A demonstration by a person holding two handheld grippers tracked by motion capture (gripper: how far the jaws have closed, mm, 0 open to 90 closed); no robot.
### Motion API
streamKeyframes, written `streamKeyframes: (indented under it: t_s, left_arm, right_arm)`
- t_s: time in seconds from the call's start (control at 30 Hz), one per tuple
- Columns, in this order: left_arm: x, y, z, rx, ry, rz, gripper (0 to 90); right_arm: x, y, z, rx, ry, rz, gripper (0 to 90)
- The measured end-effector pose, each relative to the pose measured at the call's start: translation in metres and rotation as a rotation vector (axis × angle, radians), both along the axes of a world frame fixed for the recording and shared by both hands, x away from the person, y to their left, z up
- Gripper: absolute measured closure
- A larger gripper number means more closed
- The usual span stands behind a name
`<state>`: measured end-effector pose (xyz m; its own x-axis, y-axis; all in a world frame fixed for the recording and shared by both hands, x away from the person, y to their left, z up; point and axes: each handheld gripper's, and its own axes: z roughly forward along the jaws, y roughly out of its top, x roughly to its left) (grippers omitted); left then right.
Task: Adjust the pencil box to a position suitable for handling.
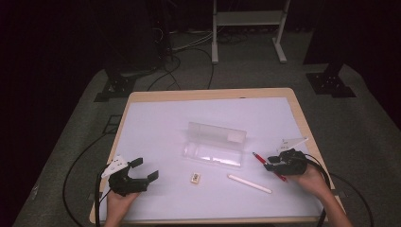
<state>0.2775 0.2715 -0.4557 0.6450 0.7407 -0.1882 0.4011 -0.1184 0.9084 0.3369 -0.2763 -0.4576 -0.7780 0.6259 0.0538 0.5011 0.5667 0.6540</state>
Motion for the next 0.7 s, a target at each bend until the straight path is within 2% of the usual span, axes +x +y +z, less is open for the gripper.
streamKeyframes:
  t_s: [0.27, 0.47, 0.7]
  left_arm:
    - [-0.0001, -0.0004, 0.0, -0.001, 0.0, -0.001, 7.3]
    - [-0.0002, -0.0001, 0.0002, -0.001, 0.0, 0.0, 7.3]
    - [-0.0004, 0.0005, 0.0003, -0.003, -0.003, 0.001, 7.3]
  right_arm:
    - [-0.0014, -0.0045, -0.0068, -0.007, 0.02, -0.034, 68.8]
    - [-0.0017, -0.0026, -0.0071, -0.02, 0.002, -0.023, 75.9]
    - [-0.0026, -0.0024, -0.0067, -0.026, 0.003, -0.04, 78.3]
